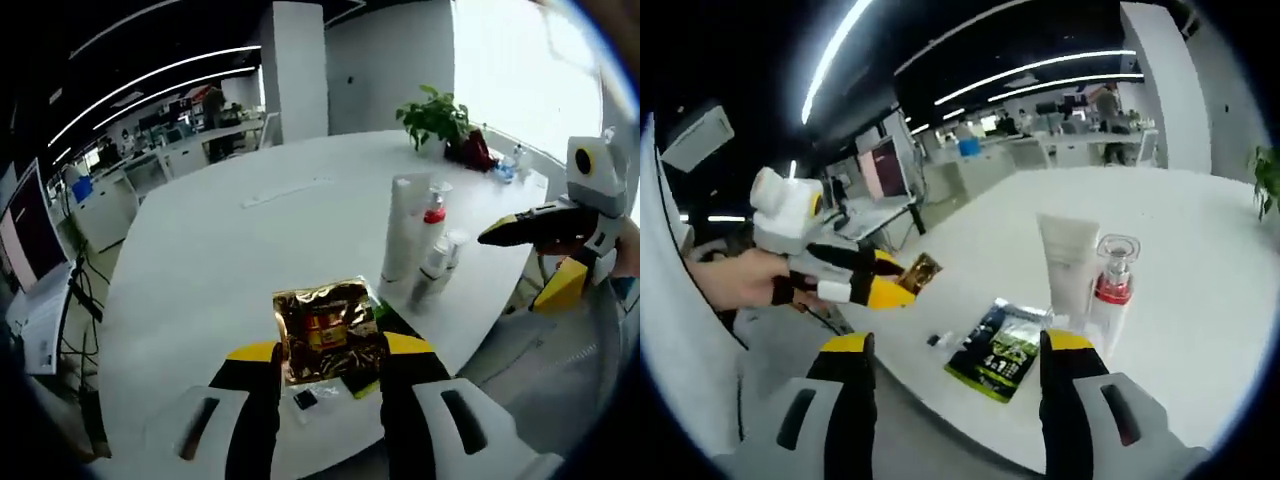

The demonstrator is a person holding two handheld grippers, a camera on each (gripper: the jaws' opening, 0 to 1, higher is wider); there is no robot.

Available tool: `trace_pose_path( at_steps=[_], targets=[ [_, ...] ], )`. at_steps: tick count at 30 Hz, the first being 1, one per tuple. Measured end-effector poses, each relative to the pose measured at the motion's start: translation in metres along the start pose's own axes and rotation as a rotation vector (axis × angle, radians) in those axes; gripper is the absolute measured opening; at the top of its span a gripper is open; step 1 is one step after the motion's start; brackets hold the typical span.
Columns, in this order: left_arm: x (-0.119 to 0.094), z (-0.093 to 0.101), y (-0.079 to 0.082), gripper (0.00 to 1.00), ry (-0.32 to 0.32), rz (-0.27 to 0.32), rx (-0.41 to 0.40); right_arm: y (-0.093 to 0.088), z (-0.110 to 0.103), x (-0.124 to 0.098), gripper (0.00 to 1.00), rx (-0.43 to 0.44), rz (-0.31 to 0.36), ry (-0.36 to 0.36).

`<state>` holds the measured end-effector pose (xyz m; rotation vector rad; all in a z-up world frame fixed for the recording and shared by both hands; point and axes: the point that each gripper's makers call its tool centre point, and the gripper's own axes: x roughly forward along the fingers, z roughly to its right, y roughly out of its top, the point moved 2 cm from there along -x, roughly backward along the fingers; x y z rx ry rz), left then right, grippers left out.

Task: Arrange the skincare products in the storage area until every visible bottle or jar stands upright without overlapping.

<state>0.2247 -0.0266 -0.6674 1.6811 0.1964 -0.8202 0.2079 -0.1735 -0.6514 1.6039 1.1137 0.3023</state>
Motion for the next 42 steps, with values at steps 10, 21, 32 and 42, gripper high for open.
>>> trace_pose_path(
  at_steps=[10, 21, 32, 42],
  targets=[
    [-0.018, 0.023, 0.006, 0.37, -0.036, 0.05, 0.082, 0.013, -0.014, 0.012, 0.58, 0.12, 0.061, 0.068],
    [-0.034, 0.046, 0.025, 0.37, -0.07, 0.132, 0.142, 0.017, -0.025, 0.028, 0.44, 0.251, 0.094, 0.122],
    [-0.039, 0.056, 0.03, 0.37, -0.094, 0.15, 0.188, 0.018, -0.036, 0.03, 0.19, 0.402, 0.15, 0.198],
    [-0.038, 0.058, 0.029, 0.37, -0.103, 0.14, 0.189, 0.016, -0.043, 0.029, 0.03, 0.416, 0.155, 0.211]
  ],
)
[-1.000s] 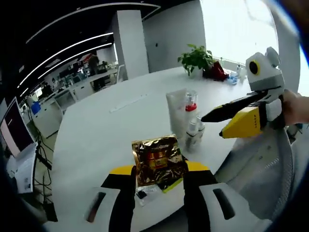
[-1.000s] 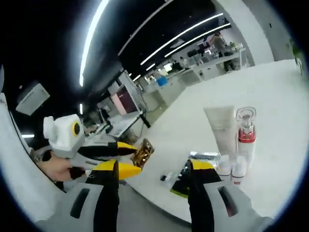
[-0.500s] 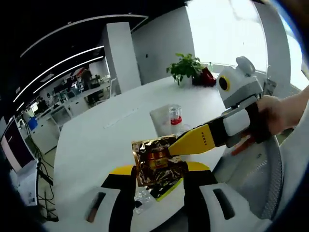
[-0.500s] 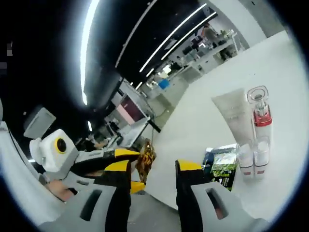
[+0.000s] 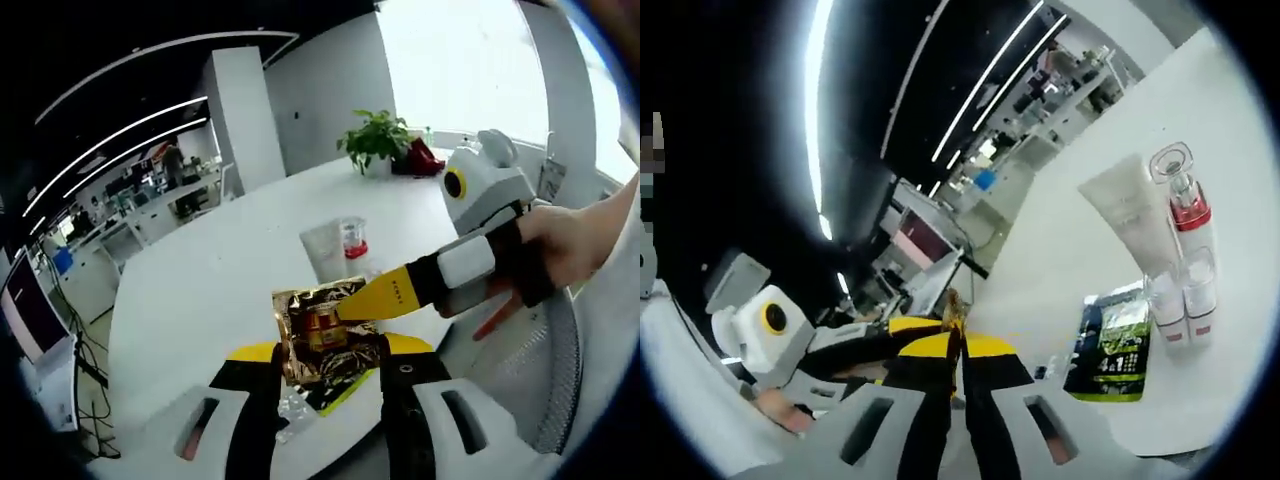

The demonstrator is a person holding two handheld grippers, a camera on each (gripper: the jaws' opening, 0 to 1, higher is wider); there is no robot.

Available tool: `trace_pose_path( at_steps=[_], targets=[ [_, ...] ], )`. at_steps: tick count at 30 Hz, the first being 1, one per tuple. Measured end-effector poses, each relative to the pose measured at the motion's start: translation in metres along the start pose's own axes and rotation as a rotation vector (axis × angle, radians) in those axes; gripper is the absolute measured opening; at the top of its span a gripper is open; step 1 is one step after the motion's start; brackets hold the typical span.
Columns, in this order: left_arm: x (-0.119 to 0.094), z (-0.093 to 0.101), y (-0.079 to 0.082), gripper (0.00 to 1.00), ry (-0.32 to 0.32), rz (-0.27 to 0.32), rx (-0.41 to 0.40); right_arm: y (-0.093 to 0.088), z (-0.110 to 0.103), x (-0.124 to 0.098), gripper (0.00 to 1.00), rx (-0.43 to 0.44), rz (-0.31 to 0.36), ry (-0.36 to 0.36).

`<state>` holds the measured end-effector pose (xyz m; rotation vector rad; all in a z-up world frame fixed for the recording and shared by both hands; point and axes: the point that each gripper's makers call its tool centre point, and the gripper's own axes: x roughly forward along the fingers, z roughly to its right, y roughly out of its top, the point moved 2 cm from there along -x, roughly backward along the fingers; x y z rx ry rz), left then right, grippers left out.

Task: Arrange the skincare products in the storage area until every visible bottle or jar stands upright without overlapping.

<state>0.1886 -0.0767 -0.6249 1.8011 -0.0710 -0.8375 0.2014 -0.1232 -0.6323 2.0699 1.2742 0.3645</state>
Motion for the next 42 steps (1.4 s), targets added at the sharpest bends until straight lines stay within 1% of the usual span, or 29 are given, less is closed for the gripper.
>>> trace_pose_path(
  at_steps=[1, 5, 7, 8, 9, 11, 13, 14, 16, 17, 18, 20, 21, 22, 23, 24, 25, 26, 27, 31, 33, 36, 40, 42],
  targets=[
    [0.0, 0.0, 0.0, 0.37, 0.0, -0.001, 0.0, -0.001, -0.001, 0.0, 0.03, -0.013, -0.004, 0.005],
    [0.0, -0.001, 0.001, 0.36, -0.007, 0.003, 0.0, -0.002, -0.003, 0.001, 0.01, -0.011, -0.013, 0.018],
    [0.0, -0.001, 0.001, 0.37, -0.015, 0.004, -0.005, -0.001, 0.001, 0.0, 0.01, 0.027, -0.015, 0.009],
    [-0.001, 0.0, 0.001, 0.37, -0.026, 0.004, -0.01, 0.002, 0.007, 0.0, 0.01, 0.04, -0.003, -0.01],
    [-0.002, -0.001, 0.002, 0.38, -0.028, 0.006, -0.009, 0.004, 0.009, -0.001, 0.01, 0.042, 0.007, -0.015],
    [-0.004, 0.0, 0.003, 0.41, -0.048, 0.016, -0.013, 0.008, 0.013, -0.004, 0.01, 0.08, 0.014, -0.017],
    [-0.006, -0.001, 0.002, 0.47, -0.081, 0.019, -0.047, 0.012, 0.014, -0.007, 0.01, 0.089, 0.017, -0.012],
    [-0.007, -0.004, 0.002, 0.49, -0.089, 0.027, -0.084, 0.014, 0.015, -0.009, 0.01, 0.095, 0.016, -0.012],
    [-0.009, -0.008, 0.0, 0.49, -0.119, 0.034, -0.126, 0.015, 0.016, -0.011, 0.01, 0.088, 0.008, -0.011],
    [-0.011, -0.01, 0.0, 0.48, -0.151, 0.031, -0.164, 0.016, 0.016, -0.012, 0.01, 0.083, 0.001, -0.005],
    [-0.012, -0.012, 0.0, 0.47, -0.166, 0.038, -0.198, 0.017, 0.015, -0.013, 0.01, 0.078, -0.004, 0.001],
    [-0.016, -0.011, 0.002, 0.44, -0.267, 0.056, -0.293, 0.016, 0.011, -0.014, 0.01, 0.047, -0.025, 0.026],
    [-0.018, -0.011, 0.004, 0.42, -0.302, 0.067, -0.358, 0.015, 0.008, -0.015, 0.01, 0.022, -0.042, 0.046],
    [-0.019, -0.014, 0.005, 0.39, -0.308, 0.081, -0.388, 0.013, 0.005, -0.015, 0.01, 0.022, -0.058, 0.058],
    [-0.02, -0.015, 0.007, 0.36, -0.323, 0.099, -0.411, 0.013, 0.002, -0.014, 0.01, 0.021, -0.066, 0.07],
    [-0.022, -0.018, 0.009, 0.32, -0.346, 0.12, -0.455, 0.012, -0.002, -0.014, 0.01, 0.017, -0.076, 0.088],
    [-0.024, -0.021, 0.008, 0.29, -0.359, 0.129, -0.482, 0.012, -0.005, -0.014, 0.01, 0.014, -0.082, 0.106],
    [-0.025, -0.022, 0.007, 0.28, -0.378, 0.127, -0.493, 0.011, -0.008, -0.014, 0.01, 0.013, -0.088, 0.123],
    [-0.026, -0.026, 0.004, 0.26, -0.375, 0.121, -0.489, 0.011, -0.012, -0.013, 0.01, 0.015, -0.096, 0.135],
    [-0.03, -0.027, -0.007, 0.21, -0.398, 0.096, -0.489, 0.008, -0.021, -0.01, 0.01, 0.011, -0.132, 0.181],
    [-0.032, -0.025, -0.007, 0.18, -0.424, 0.101, -0.507, 0.008, -0.024, -0.009, 0.01, 0.016, -0.139, 0.194],
    [-0.035, -0.019, -0.008, 0.16, -0.461, 0.092, -0.501, 0.008, -0.027, -0.008, 0.01, 0.029, -0.151, 0.222],
    [-0.035, -0.016, -0.011, 0.11, -0.467, 0.08, -0.507, 0.007, -0.031, -0.007, 0.01, 0.022, -0.181, 0.241],
    [-0.035, -0.016, -0.01, 0.07, -0.467, 0.087, -0.513, 0.007, -0.032, -0.007, 0.01, 0.023, -0.189, 0.25]
  ],
)
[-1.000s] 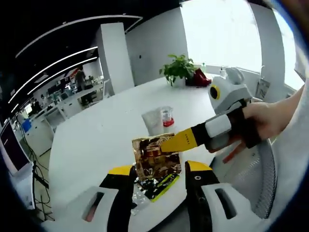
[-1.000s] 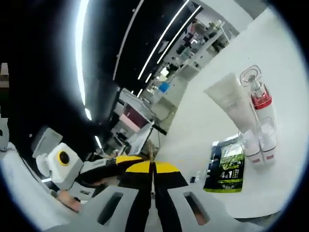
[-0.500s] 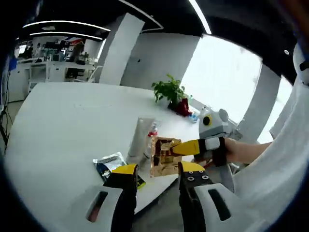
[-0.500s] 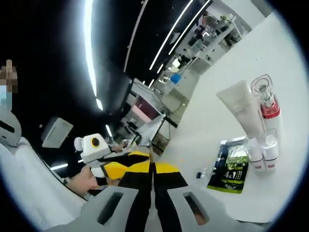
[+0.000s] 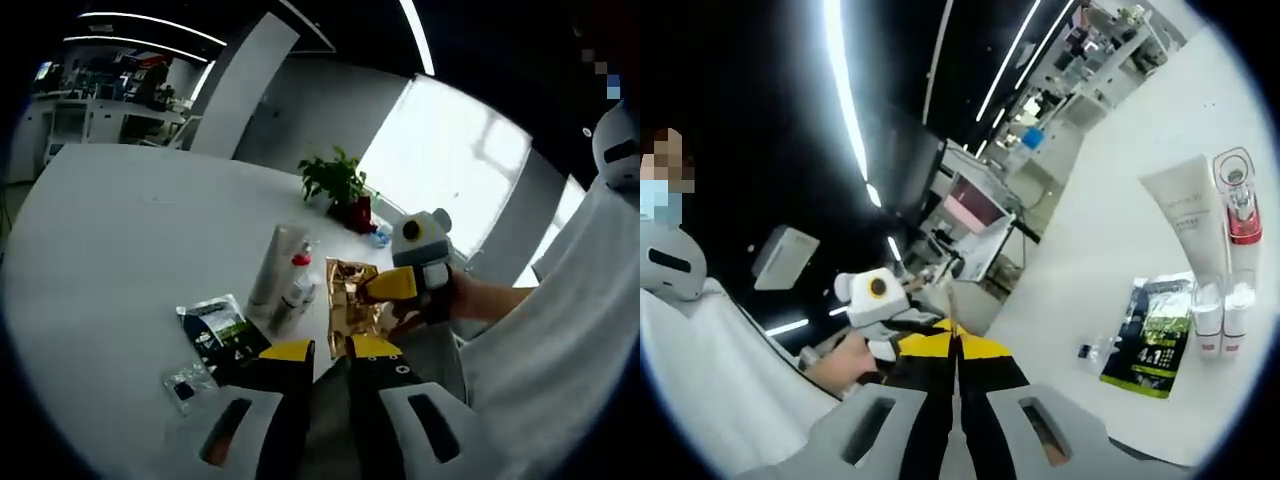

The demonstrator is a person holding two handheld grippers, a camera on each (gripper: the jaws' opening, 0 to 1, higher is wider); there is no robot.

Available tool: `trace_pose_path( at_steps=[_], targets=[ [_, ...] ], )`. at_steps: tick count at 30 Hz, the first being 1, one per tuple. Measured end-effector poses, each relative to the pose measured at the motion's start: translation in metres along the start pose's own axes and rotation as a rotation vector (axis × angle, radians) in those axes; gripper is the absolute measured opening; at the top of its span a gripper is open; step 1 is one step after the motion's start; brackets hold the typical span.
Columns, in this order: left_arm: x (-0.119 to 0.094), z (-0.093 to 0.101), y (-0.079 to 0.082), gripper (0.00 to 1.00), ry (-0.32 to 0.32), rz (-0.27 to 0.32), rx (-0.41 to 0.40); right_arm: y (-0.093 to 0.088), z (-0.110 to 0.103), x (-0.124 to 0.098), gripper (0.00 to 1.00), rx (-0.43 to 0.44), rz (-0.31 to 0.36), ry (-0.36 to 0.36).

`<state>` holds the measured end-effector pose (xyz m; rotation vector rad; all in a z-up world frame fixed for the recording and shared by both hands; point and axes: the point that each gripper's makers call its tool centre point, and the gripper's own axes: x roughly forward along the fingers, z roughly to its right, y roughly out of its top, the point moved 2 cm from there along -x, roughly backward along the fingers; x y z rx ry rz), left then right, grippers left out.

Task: Arrange the skincare products in the storage area until every visible bottle or jar stands upright without overlapping.

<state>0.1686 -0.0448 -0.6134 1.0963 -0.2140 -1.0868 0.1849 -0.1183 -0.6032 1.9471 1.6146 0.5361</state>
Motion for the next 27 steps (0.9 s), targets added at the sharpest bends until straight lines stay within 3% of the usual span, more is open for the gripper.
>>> trace_pose_path(
  at_steps=[4, 8, 14, 16, 19, 27],
  targets=[
    [0.001, 0.0, 0.002, 0.04, -0.003, 0.016, -0.009, 0.001, 0.0, 0.001, 0.01, -0.006, -0.005, -0.003],
    [0.003, 0.001, 0.001, 0.02, -0.015, 0.031, -0.082, 0.004, 0.0, 0.0, 0.01, -0.043, 0.001, -0.008],
    [0.006, 0.002, 0.004, 0.02, -0.039, 0.107, -0.225, 0.012, 0.004, -0.002, 0.03, -0.06, 0.043, -0.028],
    [0.006, 0.004, 0.011, 0.02, -0.068, 0.173, -0.325, 0.008, 0.006, 0.0, 0.08, -0.065, 0.031, -0.046],
    [0.006, 0.001, 0.016, 0.01, -0.078, 0.232, -0.404, 0.002, 0.008, 0.001, 0.15, -0.055, 0.017, -0.065],
    [0.006, -0.004, 0.01, 0.01, -0.06, 0.207, -0.402, 0.002, 0.012, -0.001, 0.08, -0.031, 0.083, -0.109]
  ],
)
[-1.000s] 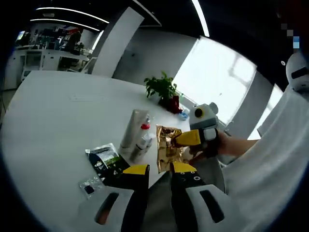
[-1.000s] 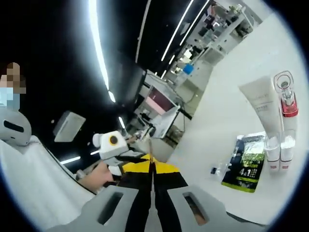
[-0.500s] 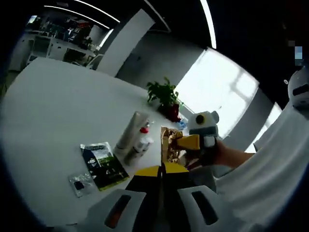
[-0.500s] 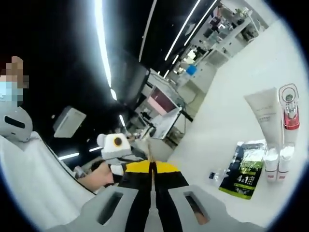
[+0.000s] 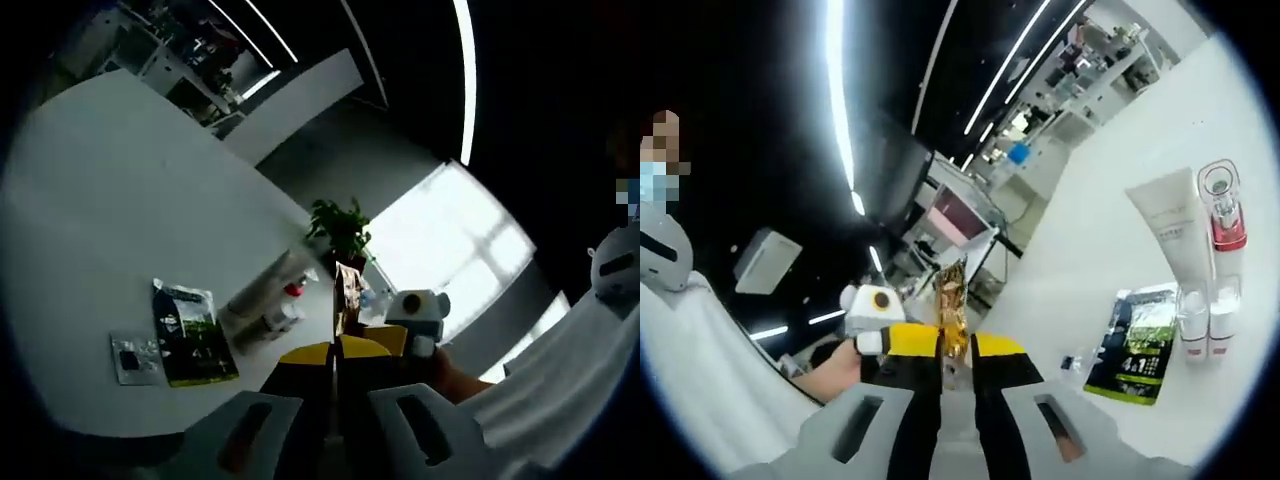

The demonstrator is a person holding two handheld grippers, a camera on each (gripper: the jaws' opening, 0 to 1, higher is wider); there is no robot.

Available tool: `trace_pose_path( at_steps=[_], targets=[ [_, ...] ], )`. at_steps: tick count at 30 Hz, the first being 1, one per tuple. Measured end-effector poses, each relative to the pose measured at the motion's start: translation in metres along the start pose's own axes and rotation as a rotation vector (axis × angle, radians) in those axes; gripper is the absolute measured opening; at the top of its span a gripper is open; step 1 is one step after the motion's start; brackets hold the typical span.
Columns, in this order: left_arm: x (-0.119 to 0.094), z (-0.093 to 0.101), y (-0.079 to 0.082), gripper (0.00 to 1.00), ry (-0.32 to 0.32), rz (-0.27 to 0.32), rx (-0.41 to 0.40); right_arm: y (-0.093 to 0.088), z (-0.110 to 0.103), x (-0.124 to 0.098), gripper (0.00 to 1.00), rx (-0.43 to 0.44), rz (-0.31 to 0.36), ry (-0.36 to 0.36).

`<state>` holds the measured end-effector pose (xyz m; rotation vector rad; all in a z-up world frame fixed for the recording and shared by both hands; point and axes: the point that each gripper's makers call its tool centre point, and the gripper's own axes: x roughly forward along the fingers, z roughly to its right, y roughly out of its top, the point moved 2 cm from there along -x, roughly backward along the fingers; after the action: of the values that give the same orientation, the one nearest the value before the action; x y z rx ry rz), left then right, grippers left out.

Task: Arrange the skincare products in the storage area until every visible bottle or jar stands upright without overlapping.

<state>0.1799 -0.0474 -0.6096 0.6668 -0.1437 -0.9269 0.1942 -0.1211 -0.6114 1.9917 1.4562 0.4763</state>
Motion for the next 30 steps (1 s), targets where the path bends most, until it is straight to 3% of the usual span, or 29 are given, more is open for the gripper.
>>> trace_pose_path(
  at_steps=[6, 10, 13, 17, 22, 30],
  targets=[
    [0.001, -0.003, 0.002, 0.01, 0.005, 0.01, -0.037, 0.002, 0.001, 0.001, 0.02, 0.021, 0.028, -0.007],
    [0.002, -0.004, 0.005, 0.01, 0.01, 0.03, -0.062, 0.004, 0.003, 0.002, 0.01, 0.101, 0.081, -0.021],
    [0.005, -0.006, 0.006, 0.01, 0.033, 0.039, -0.012, 0.002, 0.006, 0.002, 0.01, 0.157, 0.108, -0.035],
    [0.007, -0.008, 0.005, 0.0, 0.036, 0.043, -0.013, 0.001, 0.01, 0.0, 0.01, 0.223, 0.137, -0.04],
    [0.009, -0.011, -0.002, 0.0, 0.043, 0.021, -0.012, 0.002, 0.013, -0.003, 0.01, 0.235, 0.152, -0.054],
    [0.009, -0.015, -0.001, 0.0, 0.055, 0.033, -0.021, 0.001, 0.014, -0.001, 0.01, 0.26, 0.16, -0.052]
  ],
)
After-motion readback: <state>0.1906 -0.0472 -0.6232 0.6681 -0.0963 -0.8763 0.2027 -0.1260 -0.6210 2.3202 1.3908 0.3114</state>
